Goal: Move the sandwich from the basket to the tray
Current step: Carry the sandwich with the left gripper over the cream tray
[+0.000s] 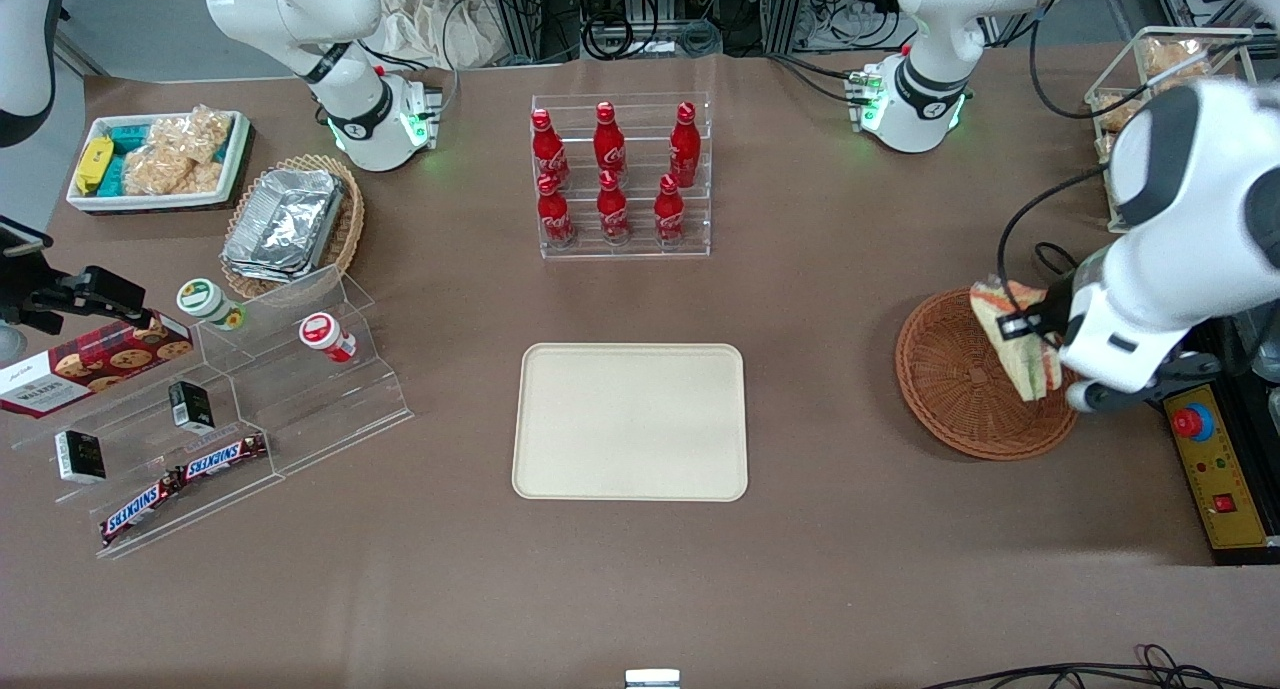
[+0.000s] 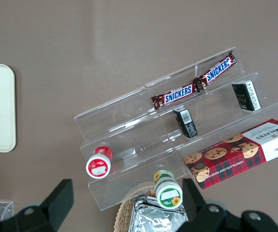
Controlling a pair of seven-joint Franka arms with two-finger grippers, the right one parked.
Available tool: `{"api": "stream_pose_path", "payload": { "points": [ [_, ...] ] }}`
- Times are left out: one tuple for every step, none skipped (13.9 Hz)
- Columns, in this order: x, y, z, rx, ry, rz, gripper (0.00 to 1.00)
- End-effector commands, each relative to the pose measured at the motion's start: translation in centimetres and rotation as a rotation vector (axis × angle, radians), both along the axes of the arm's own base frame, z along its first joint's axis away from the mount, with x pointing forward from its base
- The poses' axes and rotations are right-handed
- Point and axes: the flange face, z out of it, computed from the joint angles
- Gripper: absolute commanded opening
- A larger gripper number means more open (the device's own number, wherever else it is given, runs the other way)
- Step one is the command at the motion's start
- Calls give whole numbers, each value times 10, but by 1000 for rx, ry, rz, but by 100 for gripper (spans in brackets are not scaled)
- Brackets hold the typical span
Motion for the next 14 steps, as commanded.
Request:
{"api": "stream_pose_path", "payload": {
  "points": [
    [1,-31,6,-44,16,-153,0],
    [-1,-51,0,-58,22,-219,0],
    [-2,-79,-10,-76,30,-275,0],
    [-2,-109,-24,-98,29,-320,0],
    [-2,-144,-48,-118,34,-361,0],
    [-1,-181,-80,-134,41,-379,0],
    [-2,-215,-114,-138,43,-392,0],
    [-2,-246,-146,-158,26,-399,0],
    [-5,-271,-173,-172,6,-423,0],
    [-5,-289,-198,-171,-19,-457,0],
    [-3,-301,-217,-182,-55,-470,0],
    [-4,-312,-232,-200,-77,-480,0],
    [-5,-318,-249,-206,-79,-485,0],
    [-2,-318,-263,-210,-87,-478,0]
  ]
}}
